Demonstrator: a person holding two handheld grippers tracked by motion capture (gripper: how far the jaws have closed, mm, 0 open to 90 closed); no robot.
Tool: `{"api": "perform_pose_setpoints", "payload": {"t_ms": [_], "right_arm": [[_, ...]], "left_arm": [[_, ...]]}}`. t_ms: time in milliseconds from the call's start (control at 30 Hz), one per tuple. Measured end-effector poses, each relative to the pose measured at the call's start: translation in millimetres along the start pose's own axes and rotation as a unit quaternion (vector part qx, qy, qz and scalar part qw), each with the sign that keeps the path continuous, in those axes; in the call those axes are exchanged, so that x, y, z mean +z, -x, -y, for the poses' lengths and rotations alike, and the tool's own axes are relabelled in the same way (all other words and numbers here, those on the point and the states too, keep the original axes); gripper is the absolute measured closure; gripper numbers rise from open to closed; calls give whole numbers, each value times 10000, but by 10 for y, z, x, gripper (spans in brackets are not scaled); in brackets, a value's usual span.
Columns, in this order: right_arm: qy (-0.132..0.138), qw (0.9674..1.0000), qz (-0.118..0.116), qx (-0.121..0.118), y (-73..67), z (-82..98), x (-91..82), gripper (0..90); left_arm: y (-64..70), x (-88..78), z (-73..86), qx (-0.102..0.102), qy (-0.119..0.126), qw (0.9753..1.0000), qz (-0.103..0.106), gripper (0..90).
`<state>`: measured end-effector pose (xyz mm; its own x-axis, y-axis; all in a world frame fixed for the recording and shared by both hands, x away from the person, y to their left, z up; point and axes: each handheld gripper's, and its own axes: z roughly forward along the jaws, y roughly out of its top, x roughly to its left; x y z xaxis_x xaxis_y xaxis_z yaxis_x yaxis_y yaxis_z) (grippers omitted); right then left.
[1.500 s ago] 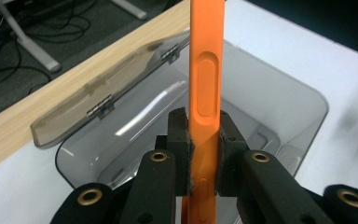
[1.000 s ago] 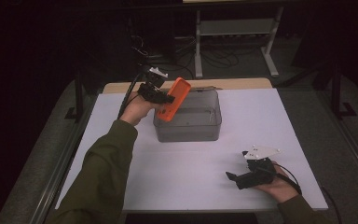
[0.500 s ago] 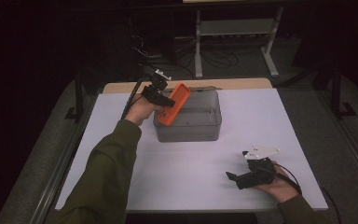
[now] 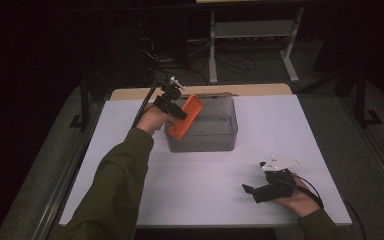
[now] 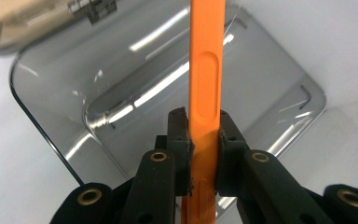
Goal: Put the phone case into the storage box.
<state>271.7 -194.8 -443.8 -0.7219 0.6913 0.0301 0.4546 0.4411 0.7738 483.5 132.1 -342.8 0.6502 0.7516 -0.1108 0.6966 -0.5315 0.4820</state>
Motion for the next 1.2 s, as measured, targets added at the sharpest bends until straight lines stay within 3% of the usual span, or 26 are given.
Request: {"api": "perform_pose_setpoints", "payload": {"t_ms": [367, 600, 833, 1200], "right_arm": [[7, 10000, -13, -11, 2, 0, -3, 15], [-1, 10000, -22, 4, 1, 0, -1, 15], [1, 10000, -29, 3, 1, -1, -1, 15], [30, 10000, -43, -9, 5, -3, -1, 15]], "left_arm": [[-59, 138, 10, -390, -479, 9981, -53, 792], [-93, 194, 16, -604, -652, 9960, -73, 791], [-101, 227, 12, -700, -747, 9947, -89, 789], [-69, 297, -42, -612, -979, 9930, -247, 783]]}}
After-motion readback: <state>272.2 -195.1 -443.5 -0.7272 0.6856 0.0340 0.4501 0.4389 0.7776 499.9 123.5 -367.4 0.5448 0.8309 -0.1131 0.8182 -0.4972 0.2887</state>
